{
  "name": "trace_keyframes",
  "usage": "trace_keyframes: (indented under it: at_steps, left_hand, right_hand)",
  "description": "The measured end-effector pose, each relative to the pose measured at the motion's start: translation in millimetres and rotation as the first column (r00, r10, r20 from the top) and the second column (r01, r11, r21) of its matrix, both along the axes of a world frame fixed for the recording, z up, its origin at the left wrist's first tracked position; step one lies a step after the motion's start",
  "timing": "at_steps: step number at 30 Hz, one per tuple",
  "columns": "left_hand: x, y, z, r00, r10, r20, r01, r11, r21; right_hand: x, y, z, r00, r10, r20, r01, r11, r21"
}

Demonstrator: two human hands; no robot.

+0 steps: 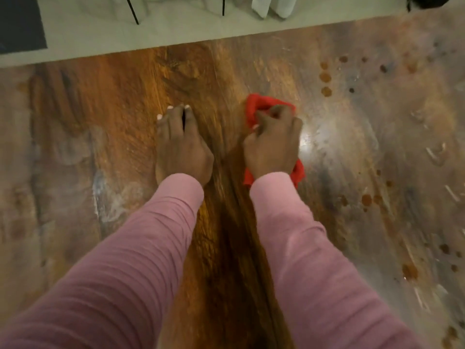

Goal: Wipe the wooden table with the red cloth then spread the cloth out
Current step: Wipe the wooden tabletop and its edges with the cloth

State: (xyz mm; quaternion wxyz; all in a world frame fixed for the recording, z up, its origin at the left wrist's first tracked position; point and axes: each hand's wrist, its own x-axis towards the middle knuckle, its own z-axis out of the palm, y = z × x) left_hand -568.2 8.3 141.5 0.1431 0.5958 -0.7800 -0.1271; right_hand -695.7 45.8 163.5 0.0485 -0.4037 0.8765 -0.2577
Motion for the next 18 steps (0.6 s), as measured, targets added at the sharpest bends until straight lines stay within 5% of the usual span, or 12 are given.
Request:
trace_keyframes:
  at_steps: [2,4,9,11,18]
  left_hand:
    - [-0.3,0.9,0.3,1.0,-0.003,0.001,0.003,1.0,0.006]
    - [0.7,0.9,0.2,1.0,-0.011,0.008,0.011,1.0,-0.001]
    - [1.3,0.4,-0.5,1.0,-0.01,0.005,0.01,1.0,0.004]
    - [-0.5,0.6,0.5,1.0,0.007,-0.002,-0.007,1.0,0.007]
    - [0.1,0.4,-1.1,1.0,-0.002,0.03,0.002,1.0,0.013]
  right_hand:
    - [8.7,8.5,-1.5,0.946,0.323,-0.029,-0.323,0.946,-0.002]
    - [-8.9,9.1,-2.5,0.88,0.467,-0.085,-0.467,0.884,0.025]
    - [-50.2,-26.6,-2.0,0.995,0.003,-0.097,0.0,0.999,0.036]
    - [-34.4,-35.3,0.4,0.996,-0.048,-0.071,0.051,0.998,0.035]
    - [-0.5,-28.6,-2.8,0.85,0.511,-0.127,-0.506,0.86,0.069]
